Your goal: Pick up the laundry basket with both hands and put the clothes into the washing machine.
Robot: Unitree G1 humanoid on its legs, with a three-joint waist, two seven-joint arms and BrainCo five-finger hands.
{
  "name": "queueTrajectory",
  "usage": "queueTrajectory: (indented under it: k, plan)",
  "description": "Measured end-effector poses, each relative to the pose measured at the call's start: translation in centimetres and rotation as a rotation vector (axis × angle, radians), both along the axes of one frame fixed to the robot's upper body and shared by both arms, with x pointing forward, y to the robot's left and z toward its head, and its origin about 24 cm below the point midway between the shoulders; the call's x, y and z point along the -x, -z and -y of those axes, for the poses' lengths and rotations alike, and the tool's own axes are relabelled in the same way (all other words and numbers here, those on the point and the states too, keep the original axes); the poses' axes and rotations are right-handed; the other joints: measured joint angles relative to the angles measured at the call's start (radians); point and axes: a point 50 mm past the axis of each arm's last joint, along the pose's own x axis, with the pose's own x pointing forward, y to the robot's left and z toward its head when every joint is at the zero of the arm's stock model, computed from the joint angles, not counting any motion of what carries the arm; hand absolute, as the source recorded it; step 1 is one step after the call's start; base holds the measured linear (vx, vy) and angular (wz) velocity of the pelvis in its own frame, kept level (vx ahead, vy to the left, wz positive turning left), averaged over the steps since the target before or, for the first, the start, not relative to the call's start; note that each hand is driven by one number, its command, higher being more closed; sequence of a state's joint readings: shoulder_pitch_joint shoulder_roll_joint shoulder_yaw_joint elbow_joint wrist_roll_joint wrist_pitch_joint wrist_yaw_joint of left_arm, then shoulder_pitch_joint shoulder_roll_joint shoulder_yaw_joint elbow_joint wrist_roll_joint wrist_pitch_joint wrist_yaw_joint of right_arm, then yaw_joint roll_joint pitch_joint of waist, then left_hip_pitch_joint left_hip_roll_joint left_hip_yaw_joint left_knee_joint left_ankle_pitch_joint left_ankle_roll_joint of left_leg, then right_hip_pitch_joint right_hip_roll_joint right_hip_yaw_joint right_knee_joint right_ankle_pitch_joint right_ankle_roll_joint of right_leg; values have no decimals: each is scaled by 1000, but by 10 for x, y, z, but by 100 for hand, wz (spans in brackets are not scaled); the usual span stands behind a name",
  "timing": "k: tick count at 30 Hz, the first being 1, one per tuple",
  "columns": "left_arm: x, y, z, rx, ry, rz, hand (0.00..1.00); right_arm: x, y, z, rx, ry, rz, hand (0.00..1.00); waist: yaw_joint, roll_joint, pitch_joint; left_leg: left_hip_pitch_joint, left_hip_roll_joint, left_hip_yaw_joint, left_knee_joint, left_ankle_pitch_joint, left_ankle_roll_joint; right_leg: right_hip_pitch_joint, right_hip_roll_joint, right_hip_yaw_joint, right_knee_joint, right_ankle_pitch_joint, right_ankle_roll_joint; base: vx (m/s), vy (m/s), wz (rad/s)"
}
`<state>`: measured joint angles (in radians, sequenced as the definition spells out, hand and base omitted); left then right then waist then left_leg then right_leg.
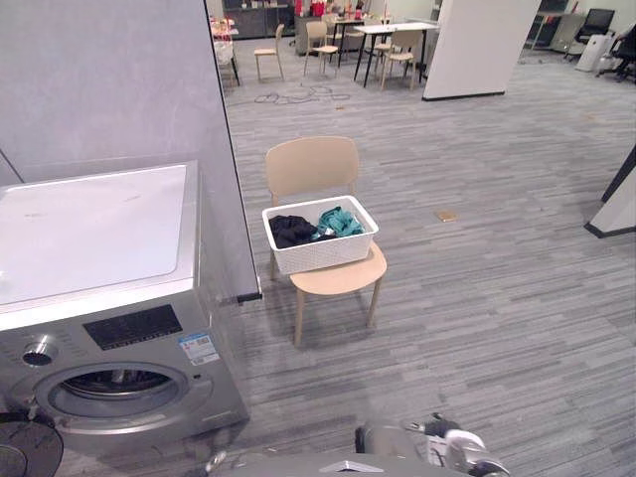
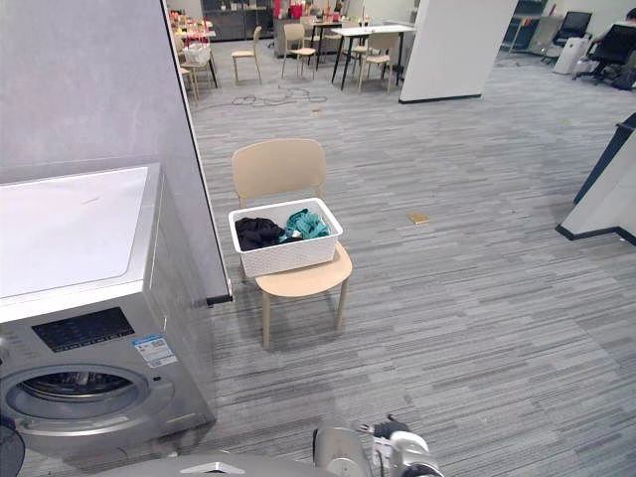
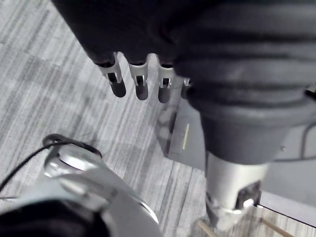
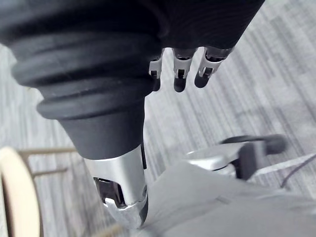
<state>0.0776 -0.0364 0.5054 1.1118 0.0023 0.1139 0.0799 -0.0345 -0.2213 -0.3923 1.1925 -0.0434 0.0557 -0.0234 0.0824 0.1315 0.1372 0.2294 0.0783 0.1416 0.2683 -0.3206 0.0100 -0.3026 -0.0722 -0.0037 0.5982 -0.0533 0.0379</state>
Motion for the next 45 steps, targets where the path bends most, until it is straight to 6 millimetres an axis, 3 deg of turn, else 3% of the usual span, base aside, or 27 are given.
queueTrajectory:
  k: [2, 3, 6, 7, 8, 9, 10, 14, 15, 16, 17, 19, 21, 23, 26, 28, 30, 31, 32, 33, 34, 36, 38, 40, 41, 42, 45]
  plan:
    - [-5, -2, -5, -18, -7, 22, 0, 11, 4, -3, -13, 28, -31, 0, 6, -3, -14, 15, -2, 7, -61, 13, -17, 5, -28, 28, -254, 41, -1, 365, -60, -25]
    - [-9, -4, -12, -41, -24, 48, 0, 18, 8, -12, -35, 32, -54, 0, 6, -40, -19, 16, -2, 5, -81, 4, -35, 10, -52, 77, -402, 74, 20, 380, -146, -3]
    - [-20, -9, -26, -75, -61, 90, 0, 46, 18, -28, -96, 88, -137, 0, -3, -80, -25, 49, 41, -45, -80, -58, -87, 78, -95, 26, -407, 56, 17, 531, -377, 49]
    - [-14, -8, -25, -70, -89, 78, 0, 57, 18, -27, -100, 130, -158, 0, -2, -57, -37, 77, 98, -70, -54, -68, -113, 109, -68, -40, -379, 128, 83, 519, -392, 66]
    - [-11, -6, -18, -44, -135, 75, 0, 62, 18, -21, -94, 162, -168, 0, 4, -35, -45, 31, 145, -104, 61, -53, -107, 110, -42, -76, -313, 90, 86, 503, -407, 65]
    - [-7, -5, -14, -32, -169, 70, 0, 64, 17, -19, -97, 187, -169, 0, 3, -36, -48, -24, 162, -125, 157, -38, -86, 114, -36, -101, -297, 73, 79, 479, -459, 76]
    - [1, -2, -6, 1, -215, 40, 0, 67, 18, -18, -106, 229, -175, 0, 4, -24, -47, -156, 193, -155, 412, 56, -29, 163, -28, -155, -300, 42, 54, 462, -423, 76]
    - [19, 2, -4, 15, -177, -32, 0, 64, 18, -16, -114, 237, -186, 0, 33, -39, -11, -332, 192, -145, 797, 67, -17, 377, -38, -234, -388, 28, 32, 354, -264, 72]
    - [24, 2, -12, -7, -120, -49, 0, 57, 17, -15, -111, 247, -156, 0, 29, -63, 1, -384, 180, -100, 768, 93, -27, 459, -56, -286, -430, 18, 36, 217, -129, 83]
    - [24, 1, -15, -17, -102, -50, 0, 54, 16, -14, -108, 253, -141, 0, 28, -66, 2, -402, 172, -79, 692, 135, -35, 472, -62, -299, -437, 2, 46, 194, -102, 102]
    - [21, 1, -14, -20, -63, -45, 0, 41, 11, -4, -88, 276, -87, 0, 25, -46, 16, -422, 169, -41, 498, 190, -47, 497, -51, -331, -441, -27, 67, 186, -7, 86]
    - [20, 0, -20, -38, -18, -46, 0, 31, 10, -5, -84, 297, -47, 0, 24, -64, 26, -345, 119, -4, 303, 136, -91, 499, -72, -335, -413, -57, 85, 202, 22, 104]
    - [6, -4, -30, -75, 27, -7, 0, 16, 12, -21, -121, 278, -23, 0, 20, -124, 47, -282, 60, 15, 104, 174, -68, 503, -95, -319, -463, -49, 84, 94, 25, 85]
    - [18, -2, -34, -73, 5, -53, 0, -10, 9, -33, -141, 218, 33, 0, 36, -127, 62, -279, 51, 7, 88, 186, -70, 506, -78, -252, -513, -20, 78, 34, 13, -10]
    - [35, 2, -19, -24, 1, -117, 0, -42, 0, -37, -110, 75, 97, 0, 34, -85, 47, -278, 56, 41, 98, 159, -70, 486, -83, -197, -517, -38, 74, -11, 29, -31]
    - [35, 3, -14, -13, 27, -120, 0, -49, -4, -38, -103, 36, 122, 0, 17, -89, 47, -269, 35, 44, 110, 137, -54, 482, -110, -194, -489, -60, 86, 19, 75, -14]
    - [35, 4, -10, -10, 86, -125, 0, -36, -3, -30, -59, -40, 109, 0, 14, -70, 47, -198, 0, 41, 94, 91, -34, 456, -147, -153, -304, -84, 105, 80, 151, -41]
    - [37, 4, -8, -7, 103, -134, 0, -33, -4, -30, -49, -67, 108, 0, 2, -55, 40, -182, 8, 41, 87, 88, -33, 414, -143, -136, -209, -66, 82, 60, 137, -11]
    - [37, 4, -8, -11, 138, -137, 0, -26, -4, -32, -38, -109, 112, 0, -38, -39, 26, -153, 21, 16, 58, 88, -33, 346, -128, -106, -58, 14, 66, 66, 135, 27]
    - [36, 4, -10, -21, 148, -137, 0, -27, -6, -34, -39, -119, 134, 0, -51, -40, 22, -143, 25, 2, 44, 93, -31, 315, -121, -95, -10, 45, 56, 113, 130, 45]
    - [28, 3, -14, -36, 162, -117, 0, -30, -11, -37, -34, -159, 173, 0, -66, -39, 5, -139, 33, -8, 22, 101, -25, 283, -117, -76, 20, 6, 44, 151, 73, 31]
    - [14, 0, -22, -68, 181, -76, 0, -39, -22, -43, -34, -219, 257, 0, -66, -75, -11, -144, 33, -31, -24, 128, -25, 266, -114, -97, -107, -74, 33, 117, -28, 28]
    - [-2, -2, -21, -79, 216, -31, 0, -47, -35, -42, -17, -236, 342, 0, -68, -88, -16, -152, 38, -64, -62, 150, -53, 256, -121, -99, -274, -78, 38, 175, -135, 42]
    - [-7, -4, -25, -97, 221, -7, 0, -54, -46, -45, -22, -240, 417, 0, -66, -111, -29, -175, 32, -81, -80, 159, -75, 248, -129, -91, -383, -5, 60, 184, -222, 47]
    - [-8, -5, -29, -110, 222, -5, 0, -57, -50, -49, -36, -246, 447, 0, -67, -147, -40, -168, 20, -98, -81, 160, -92, 257, -135, -94, -422, 102, 67, 256, -356, 41]
    - [-6, -5, -32, -113, 212, -12, 0, -62, -56, -53, -47, -279, 483, 0, -54, -144, -48, -160, 28, -105, -85, 154, -117, 286, -130, -118, -460, 95, 113, 250, -311, 19]
    - [1, -2, -16, -69, 175, -21, 0, -84, -84, -59, -26, -414, 607, 0, -42, -84, -64, -163, 96, -103, -121, 167, -148, 320, -64, -144, -546, 100, 106, 164, -232, 3]
